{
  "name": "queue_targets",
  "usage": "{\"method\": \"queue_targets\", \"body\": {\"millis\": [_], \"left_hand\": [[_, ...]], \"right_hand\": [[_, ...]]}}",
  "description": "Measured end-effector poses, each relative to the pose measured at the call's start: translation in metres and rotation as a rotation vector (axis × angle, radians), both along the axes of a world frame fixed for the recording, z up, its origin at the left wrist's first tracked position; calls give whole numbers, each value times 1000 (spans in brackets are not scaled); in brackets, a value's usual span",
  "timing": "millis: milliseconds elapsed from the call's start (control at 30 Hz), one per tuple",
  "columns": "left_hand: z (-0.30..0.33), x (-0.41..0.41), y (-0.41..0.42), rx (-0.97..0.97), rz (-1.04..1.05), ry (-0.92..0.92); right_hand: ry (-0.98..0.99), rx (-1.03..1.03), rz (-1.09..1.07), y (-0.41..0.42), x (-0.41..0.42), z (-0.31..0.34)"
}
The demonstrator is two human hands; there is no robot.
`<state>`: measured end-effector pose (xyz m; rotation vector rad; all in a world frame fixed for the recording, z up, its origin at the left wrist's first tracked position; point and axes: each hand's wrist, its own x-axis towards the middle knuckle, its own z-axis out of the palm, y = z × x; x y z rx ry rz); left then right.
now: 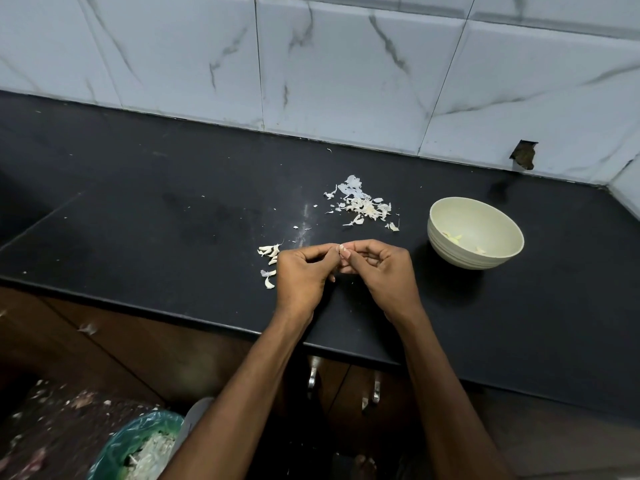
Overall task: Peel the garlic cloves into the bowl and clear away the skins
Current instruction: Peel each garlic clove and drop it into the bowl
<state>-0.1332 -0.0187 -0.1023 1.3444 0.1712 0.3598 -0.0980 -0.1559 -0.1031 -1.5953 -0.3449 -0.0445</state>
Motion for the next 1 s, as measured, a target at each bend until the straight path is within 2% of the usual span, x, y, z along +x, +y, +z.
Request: {"method": "queue_targets", "body": {"millis": [633,1000], "left_hand": [[-3,-1,-1,88,24,-18],[-4,1,3,136,-31,-48]], "right_hand": [[-65,-26,2,-1,-1,-1],[-12,71,-2,-2,2,-3]]}}
